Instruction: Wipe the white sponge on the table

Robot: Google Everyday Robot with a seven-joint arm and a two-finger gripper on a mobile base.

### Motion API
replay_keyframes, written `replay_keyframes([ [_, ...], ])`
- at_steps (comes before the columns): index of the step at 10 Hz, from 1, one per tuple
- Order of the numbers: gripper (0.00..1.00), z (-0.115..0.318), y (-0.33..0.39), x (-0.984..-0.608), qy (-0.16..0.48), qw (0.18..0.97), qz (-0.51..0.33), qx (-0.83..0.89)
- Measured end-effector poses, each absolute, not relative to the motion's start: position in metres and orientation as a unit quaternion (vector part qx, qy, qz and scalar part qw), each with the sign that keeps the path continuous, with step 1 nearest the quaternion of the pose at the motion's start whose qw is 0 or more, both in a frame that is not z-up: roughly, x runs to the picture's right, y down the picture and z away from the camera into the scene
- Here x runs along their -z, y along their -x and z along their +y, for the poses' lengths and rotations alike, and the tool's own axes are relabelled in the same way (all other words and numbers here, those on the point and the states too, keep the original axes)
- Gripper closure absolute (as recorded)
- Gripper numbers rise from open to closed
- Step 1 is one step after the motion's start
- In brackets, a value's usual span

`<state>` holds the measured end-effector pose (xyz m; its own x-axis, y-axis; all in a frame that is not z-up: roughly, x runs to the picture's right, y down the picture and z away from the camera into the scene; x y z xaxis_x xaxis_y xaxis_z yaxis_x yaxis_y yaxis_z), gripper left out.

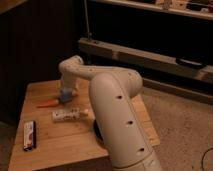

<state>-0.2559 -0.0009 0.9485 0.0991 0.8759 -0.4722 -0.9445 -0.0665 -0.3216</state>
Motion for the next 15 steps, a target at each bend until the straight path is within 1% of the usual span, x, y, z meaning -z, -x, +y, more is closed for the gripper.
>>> replay_keyframes([
  [4,0.2,0.007,0.265,-0.946,0.301,0.692,0.069,-0.653],
  [9,0.2,0.015,0.274,-0.939,0.314,0.695,0.06,-0.644],
  [11,0.2,0.022,0.28,-0.938,0.313,0.704,0.072,-0.634],
  [15,0.2,0.036,0.27,-0.946,0.308,0.701,0.097,-0.636],
])
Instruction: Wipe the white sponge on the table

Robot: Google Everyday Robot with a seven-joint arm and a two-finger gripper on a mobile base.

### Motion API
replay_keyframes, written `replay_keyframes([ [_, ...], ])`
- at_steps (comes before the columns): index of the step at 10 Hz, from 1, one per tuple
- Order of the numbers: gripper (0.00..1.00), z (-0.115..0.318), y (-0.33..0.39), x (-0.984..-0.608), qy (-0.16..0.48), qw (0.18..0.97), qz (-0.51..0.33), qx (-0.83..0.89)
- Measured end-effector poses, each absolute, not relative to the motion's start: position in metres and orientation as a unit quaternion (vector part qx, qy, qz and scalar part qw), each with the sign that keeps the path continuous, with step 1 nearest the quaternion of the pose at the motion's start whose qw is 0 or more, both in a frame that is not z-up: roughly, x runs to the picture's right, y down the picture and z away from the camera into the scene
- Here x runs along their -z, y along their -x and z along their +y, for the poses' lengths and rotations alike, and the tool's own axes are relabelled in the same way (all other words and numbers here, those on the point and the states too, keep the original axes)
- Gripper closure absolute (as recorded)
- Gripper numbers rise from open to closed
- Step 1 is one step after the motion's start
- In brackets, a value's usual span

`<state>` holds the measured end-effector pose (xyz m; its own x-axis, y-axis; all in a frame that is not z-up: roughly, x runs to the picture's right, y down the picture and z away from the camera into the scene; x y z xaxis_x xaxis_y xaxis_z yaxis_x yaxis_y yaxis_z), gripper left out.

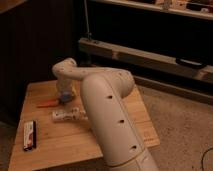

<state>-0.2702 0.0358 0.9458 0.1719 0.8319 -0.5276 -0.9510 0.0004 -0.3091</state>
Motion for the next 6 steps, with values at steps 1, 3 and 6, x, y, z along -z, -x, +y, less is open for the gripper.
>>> replay_keyframes([
  [1,0.2,0.0373,0.2667,-0.9482,0.308,0.697,0.1,-0.64],
  [3,0.2,0.0385,0.2657,-0.9504,0.308,0.694,0.102,-0.642],
  [6,0.2,0.0397,0.2657,-0.9534,0.305,0.695,0.107,-0.642],
])
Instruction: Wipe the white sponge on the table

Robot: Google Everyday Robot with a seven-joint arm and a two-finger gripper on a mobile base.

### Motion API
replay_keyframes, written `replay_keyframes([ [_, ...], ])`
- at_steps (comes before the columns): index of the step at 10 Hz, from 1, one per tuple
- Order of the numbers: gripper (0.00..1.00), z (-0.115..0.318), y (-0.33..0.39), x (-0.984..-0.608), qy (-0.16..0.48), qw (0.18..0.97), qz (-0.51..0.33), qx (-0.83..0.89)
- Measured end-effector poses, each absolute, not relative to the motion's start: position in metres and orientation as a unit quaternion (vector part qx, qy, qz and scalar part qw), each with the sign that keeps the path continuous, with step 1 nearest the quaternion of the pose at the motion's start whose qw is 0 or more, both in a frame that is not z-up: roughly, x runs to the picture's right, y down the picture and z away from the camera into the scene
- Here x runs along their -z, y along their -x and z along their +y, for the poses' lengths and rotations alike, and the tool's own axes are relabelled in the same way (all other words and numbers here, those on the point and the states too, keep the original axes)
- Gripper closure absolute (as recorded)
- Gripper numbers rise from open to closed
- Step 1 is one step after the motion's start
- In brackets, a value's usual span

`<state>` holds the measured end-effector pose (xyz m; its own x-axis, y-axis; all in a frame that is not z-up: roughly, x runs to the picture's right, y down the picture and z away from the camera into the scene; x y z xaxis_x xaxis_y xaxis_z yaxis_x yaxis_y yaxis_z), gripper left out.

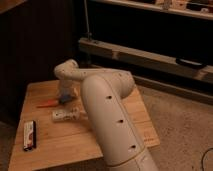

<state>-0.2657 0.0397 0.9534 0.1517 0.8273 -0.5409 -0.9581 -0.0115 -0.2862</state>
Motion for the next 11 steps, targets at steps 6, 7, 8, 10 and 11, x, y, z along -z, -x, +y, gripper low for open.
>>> replay_keyframes([
  [6,0.2,0.0398,0.2658,-0.9561,0.299,0.698,0.117,-0.64],
  [7,0.2,0.0399,0.267,-0.9562,0.299,0.699,0.116,-0.639],
  [8,0.2,0.0394,0.267,-0.956,0.299,0.699,0.116,-0.639],
  [10,0.3,0.0398,0.2676,-0.9564,0.299,0.701,0.114,-0.637],
  [11,0.4,0.0394,0.2678,-0.9564,0.299,0.701,0.114,-0.637],
])
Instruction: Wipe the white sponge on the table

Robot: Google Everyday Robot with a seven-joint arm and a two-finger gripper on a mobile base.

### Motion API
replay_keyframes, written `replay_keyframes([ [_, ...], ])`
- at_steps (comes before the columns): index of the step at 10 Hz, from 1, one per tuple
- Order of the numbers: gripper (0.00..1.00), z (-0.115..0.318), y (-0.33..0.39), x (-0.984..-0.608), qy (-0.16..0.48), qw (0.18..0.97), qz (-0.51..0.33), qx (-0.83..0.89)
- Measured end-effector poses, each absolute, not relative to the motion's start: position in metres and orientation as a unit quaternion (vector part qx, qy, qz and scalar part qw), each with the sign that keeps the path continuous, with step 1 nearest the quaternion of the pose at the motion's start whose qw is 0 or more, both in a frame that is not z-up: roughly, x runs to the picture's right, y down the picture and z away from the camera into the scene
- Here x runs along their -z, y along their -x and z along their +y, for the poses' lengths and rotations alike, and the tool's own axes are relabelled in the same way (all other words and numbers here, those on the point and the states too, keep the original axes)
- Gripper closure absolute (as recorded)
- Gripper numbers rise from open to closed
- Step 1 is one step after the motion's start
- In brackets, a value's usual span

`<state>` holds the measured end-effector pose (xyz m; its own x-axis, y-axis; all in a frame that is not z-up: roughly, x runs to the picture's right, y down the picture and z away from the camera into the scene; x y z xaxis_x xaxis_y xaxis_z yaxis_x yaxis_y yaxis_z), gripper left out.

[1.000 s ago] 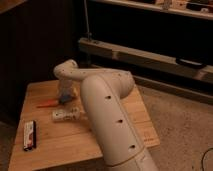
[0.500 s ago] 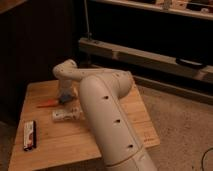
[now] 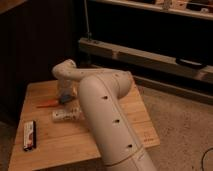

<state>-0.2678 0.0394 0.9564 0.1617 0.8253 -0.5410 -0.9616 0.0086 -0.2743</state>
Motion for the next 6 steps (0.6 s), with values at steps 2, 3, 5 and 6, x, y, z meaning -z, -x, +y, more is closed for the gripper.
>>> replay_keyframes([
  [2,0.42,0.0397,0.2677,-0.957,0.3,0.701,0.114,-0.637],
  [3,0.42,0.0398,0.2678,-0.9572,0.301,0.701,0.114,-0.637],
  [5,0.42,0.0406,0.267,-0.9576,0.301,0.701,0.116,-0.636],
  [6,0.42,0.0399,0.2669,-0.9566,0.3,0.701,0.116,-0.636],
])
